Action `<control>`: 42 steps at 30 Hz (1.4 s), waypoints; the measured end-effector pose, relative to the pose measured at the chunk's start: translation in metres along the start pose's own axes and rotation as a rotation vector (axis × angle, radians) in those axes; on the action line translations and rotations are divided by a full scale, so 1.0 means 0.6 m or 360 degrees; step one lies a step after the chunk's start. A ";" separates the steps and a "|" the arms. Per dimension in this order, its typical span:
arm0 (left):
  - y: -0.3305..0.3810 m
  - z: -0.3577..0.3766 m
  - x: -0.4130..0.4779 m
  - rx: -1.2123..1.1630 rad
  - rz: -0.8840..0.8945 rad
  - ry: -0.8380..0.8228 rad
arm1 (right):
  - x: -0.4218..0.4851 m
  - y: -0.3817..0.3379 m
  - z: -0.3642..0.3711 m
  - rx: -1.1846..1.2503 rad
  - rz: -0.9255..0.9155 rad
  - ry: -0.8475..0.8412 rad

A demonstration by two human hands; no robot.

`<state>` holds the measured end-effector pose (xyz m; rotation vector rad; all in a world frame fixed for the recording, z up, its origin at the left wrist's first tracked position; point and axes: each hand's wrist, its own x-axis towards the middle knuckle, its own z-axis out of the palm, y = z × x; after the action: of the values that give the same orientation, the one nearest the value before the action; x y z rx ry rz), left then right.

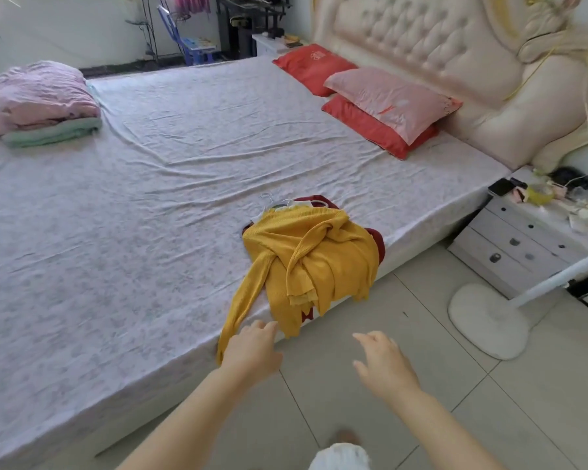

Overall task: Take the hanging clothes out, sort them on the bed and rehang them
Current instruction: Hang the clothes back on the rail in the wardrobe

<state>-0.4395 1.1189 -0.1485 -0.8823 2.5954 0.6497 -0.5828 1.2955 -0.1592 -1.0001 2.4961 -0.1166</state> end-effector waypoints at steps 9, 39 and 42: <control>0.034 -0.071 0.234 -0.0186 -0.0322 0.0022 | 0.277 0.064 -0.098 -0.0023 -0.0237 -0.0100; -0.068 -0.185 0.695 -0.0496 -0.0725 0.0036 | 0.930 -0.060 -0.172 -0.0227 -0.0601 -0.0550; -0.081 -0.164 0.730 -0.0563 -0.0813 -0.0001 | 1.007 -0.068 -0.140 -0.0237 -0.0611 -0.0608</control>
<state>-0.7550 0.8204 -0.2709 -1.5755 2.1412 0.9566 -0.9788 0.8510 -0.2996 -1.4077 1.9711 0.1341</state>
